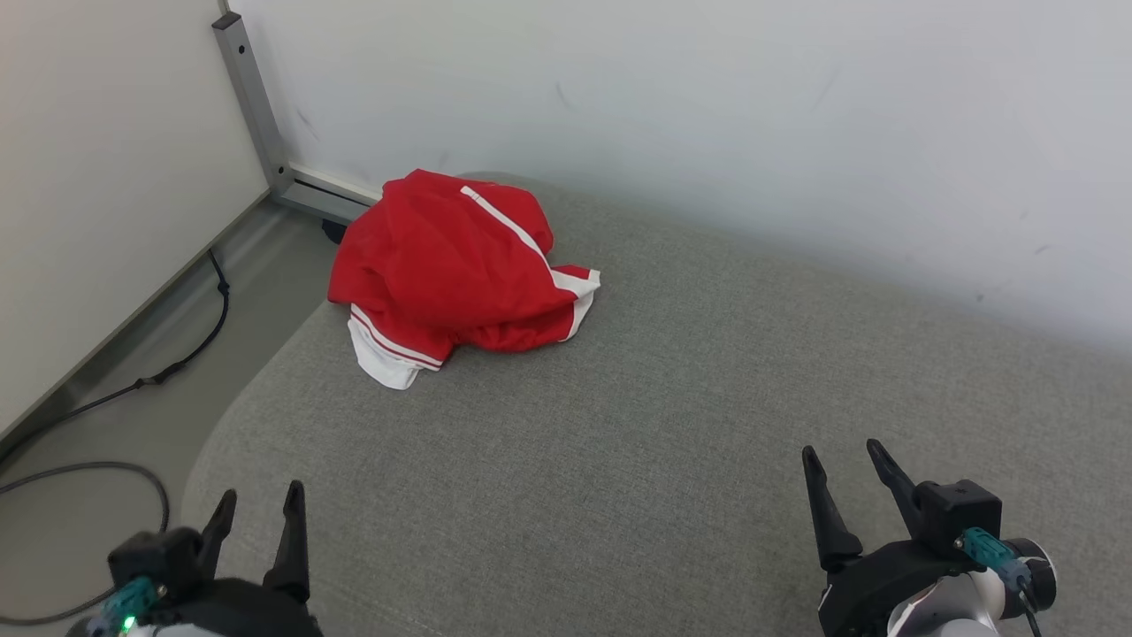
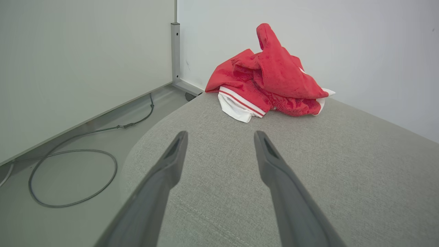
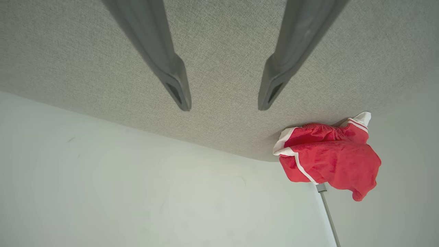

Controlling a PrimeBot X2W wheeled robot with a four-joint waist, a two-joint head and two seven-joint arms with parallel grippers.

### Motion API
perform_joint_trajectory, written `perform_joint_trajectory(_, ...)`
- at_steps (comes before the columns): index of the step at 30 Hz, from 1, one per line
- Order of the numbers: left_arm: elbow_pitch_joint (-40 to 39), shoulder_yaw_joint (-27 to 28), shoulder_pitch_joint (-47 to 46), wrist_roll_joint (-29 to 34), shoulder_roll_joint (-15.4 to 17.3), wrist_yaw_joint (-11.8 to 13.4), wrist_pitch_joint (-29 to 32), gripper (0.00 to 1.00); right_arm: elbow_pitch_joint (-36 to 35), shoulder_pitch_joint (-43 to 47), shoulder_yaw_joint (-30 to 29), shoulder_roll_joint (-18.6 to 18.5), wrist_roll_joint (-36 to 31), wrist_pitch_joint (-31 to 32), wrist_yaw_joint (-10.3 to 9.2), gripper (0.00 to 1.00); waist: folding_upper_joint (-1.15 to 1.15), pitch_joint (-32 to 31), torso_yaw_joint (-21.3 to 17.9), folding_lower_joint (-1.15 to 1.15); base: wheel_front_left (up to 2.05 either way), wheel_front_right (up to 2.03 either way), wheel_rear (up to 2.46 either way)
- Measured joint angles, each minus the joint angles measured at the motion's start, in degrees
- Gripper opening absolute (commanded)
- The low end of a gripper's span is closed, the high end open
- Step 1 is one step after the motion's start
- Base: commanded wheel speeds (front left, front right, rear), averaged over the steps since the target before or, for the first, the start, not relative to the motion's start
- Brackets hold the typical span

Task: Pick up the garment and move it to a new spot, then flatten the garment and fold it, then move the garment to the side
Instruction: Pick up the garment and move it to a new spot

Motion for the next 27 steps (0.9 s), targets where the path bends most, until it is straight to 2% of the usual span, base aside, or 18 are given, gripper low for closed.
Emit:
perform_joint_trajectory(4, 2.24, -1.53, -5.37, -0.51, -0.6, -2.1, 2.41, 1.0, -0.78, 0.14, -0.02, -0.63, -0.16, 0.51, 0.0, 1.0, 0.0, 1.15, 0.6, 0.01, 0.0, 0.0, 0.0)
perform_joint_trajectory(5, 3.79, -2.36, -7.84, -1.3, -1.01, -3.54, 4.32, 1.0, -2.16, 0.46, -0.02, -0.82, -0.54, 0.57, 0.0, 1.0, 0.0, 1.86, 0.79, 0.0, 0.0, 0.0, 0.0)
perform_joint_trajectory(10, 8.82, -3.42, -15.12, -2.64, -1.62, -6.0, 10.44, 1.0, -4.9, 2.01, -0.08, -1.26, -1.2, 1.57, 0.0, 1.0, 0.0, 4.11, 0.9, 0.01, 0.0, 0.0, 0.0)
perform_joint_trajectory(16, 12.45, -0.23, -22.48, -4.72, 0.3, -5.94, 15.57, 1.0, -10.15, 2.08, 1.86, -2.2, -4.16, 3.56, 0.0, 1.0, 0.0, 7.31, -0.93, 0.01, 0.0, 0.0, 0.0)
perform_joint_trajectory(27, 18.13, 4.22, -34.42, -6.56, 2.19, -4.46, 21.45, 1.0, -21.21, 2.81, 0.7, -5.36, -8.21, 7.11, 0.0, 1.0, 0.01, 14.36, -8.05, 0.01, 0.0, 0.0, 0.0)
